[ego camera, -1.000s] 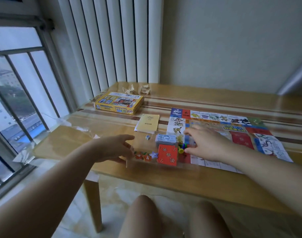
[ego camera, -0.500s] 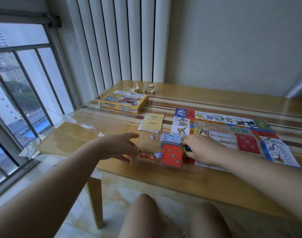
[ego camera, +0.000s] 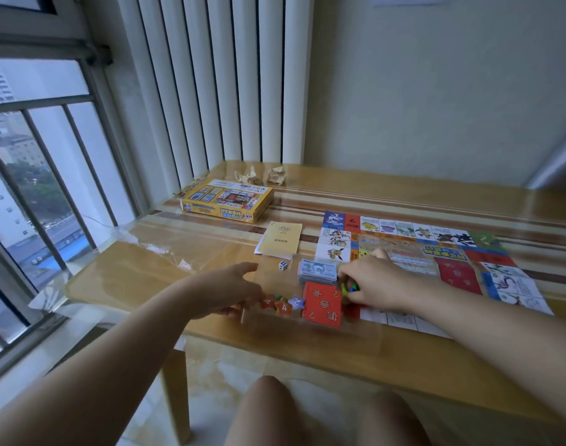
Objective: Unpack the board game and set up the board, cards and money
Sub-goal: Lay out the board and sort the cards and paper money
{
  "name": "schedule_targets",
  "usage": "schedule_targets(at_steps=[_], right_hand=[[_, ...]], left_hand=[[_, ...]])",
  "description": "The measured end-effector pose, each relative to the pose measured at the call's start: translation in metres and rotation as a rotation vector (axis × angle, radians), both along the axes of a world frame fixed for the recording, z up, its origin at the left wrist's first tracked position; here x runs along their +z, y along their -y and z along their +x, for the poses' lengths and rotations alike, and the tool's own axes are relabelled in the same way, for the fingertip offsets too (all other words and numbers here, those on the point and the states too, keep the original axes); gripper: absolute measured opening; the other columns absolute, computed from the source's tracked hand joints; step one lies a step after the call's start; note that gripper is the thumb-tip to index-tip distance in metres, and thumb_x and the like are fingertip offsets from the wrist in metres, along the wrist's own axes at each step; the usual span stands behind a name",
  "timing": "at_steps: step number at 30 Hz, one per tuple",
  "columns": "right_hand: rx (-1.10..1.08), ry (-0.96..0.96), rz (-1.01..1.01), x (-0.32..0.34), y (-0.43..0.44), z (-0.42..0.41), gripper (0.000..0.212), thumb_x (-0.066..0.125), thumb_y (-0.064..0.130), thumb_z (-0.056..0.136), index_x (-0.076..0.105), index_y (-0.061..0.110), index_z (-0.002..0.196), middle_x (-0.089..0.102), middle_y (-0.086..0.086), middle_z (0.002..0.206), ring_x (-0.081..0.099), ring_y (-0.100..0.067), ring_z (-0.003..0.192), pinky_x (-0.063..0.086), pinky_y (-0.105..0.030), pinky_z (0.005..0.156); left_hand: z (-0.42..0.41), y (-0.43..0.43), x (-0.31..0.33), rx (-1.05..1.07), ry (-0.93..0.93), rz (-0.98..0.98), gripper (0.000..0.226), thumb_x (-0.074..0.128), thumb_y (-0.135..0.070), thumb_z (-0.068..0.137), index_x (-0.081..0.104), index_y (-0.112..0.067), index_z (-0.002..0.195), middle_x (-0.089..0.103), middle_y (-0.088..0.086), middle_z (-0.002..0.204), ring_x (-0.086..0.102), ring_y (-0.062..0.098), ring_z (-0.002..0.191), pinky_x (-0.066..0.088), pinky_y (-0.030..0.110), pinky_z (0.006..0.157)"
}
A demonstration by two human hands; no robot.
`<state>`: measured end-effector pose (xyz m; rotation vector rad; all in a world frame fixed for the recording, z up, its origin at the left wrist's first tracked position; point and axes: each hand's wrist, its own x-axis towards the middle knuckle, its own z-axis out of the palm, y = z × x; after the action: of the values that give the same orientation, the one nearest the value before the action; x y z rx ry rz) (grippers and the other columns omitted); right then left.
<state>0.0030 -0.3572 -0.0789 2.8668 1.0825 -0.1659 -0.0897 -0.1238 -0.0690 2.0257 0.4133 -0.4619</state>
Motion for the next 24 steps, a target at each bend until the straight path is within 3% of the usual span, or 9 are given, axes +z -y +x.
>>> schedule_targets(at_steps=[3, 7, 11, 17, 21, 24], right_hand=[[-0.017, -0.003, 0.034, 0.004, 0.0, 0.001, 0.021, 0.065, 0.032, 0.087, 0.061, 0.017, 0.103, 0.064, 0.001, 0.097, 0.053, -0.019, 0.092, 0.028, -0.034, 0.099], [-0.055, -0.054, 0.13, 0.009, 0.003, 0.0, 0.025, 0.071, 0.024, 0.083, 0.062, 0.014, 0.104, 0.057, 0.002, 0.092, 0.056, -0.016, 0.087, 0.043, -0.026, 0.073], [-0.093, -0.069, 0.159, 0.011, 0.007, 0.001, 0.018, 0.07, 0.013, 0.081, 0.061, 0.015, 0.096, 0.06, 0.0, 0.095, 0.059, -0.018, 0.088, 0.047, -0.027, 0.071], [-0.118, -0.073, 0.261, 0.032, 0.019, 0.004, 0.018, 0.071, 0.013, 0.08, 0.068, 0.015, 0.098, 0.066, 0.003, 0.099, 0.061, -0.01, 0.088, 0.049, -0.02, 0.069], [-0.306, -0.322, 0.69, 0.062, 0.044, 0.014, 0.024, 0.075, 0.004, 0.076, 0.064, 0.014, 0.095, 0.067, 0.002, 0.087, 0.065, -0.006, 0.072, 0.051, -0.014, 0.06], [-0.56, -0.772, 1.345, 0.067, 0.073, 0.021, 0.016, 0.064, -0.004, 0.082, 0.061, 0.004, 0.096, 0.065, -0.007, 0.078, 0.064, -0.012, 0.06, 0.056, -0.02, 0.057]], left_hand=[[0.003, 0.01, 0.0, 0.066, 0.049, -0.03, 0.056, 0.055, -0.018, 0.093, 0.034, -0.03, 0.143, 0.057, 0.009, 0.111, 0.054, 0.019, 0.093, 0.046, 0.027, 0.071], [0.004, 0.017, 0.0, 0.202, 0.09, -0.338, 0.05, 0.045, -0.005, 0.095, 0.038, -0.018, 0.143, 0.055, 0.013, 0.117, 0.063, 0.023, 0.088, 0.057, 0.034, 0.068], [0.001, 0.026, -0.002, 0.28, 0.146, -0.468, 0.049, 0.046, -0.005, 0.096, 0.039, -0.019, 0.143, 0.057, 0.018, 0.118, 0.068, 0.027, 0.081, 0.057, 0.031, 0.056], [0.005, 0.038, 0.003, 0.336, 0.214, -0.519, 0.042, 0.047, -0.003, 0.095, 0.047, -0.012, 0.136, 0.063, 0.011, 0.093, 0.068, 0.019, 0.067, 0.055, 0.029, 0.052], [0.014, 0.049, 0.009, 0.336, 0.263, -0.554, 0.037, 0.044, -0.002, 0.096, 0.047, -0.015, 0.131, 0.062, 0.014, 0.083, 0.065, 0.017, 0.054, 0.054, 0.029, 0.051], [0.023, 0.061, 0.015, 0.313, 0.276, -0.57, 0.029, 0.041, -0.001, 0.097, 0.051, -0.017, 0.118, 0.057, 0.011, 0.075, 0.059, 0.014, 0.043, 0.051, 0.028, 0.048]])
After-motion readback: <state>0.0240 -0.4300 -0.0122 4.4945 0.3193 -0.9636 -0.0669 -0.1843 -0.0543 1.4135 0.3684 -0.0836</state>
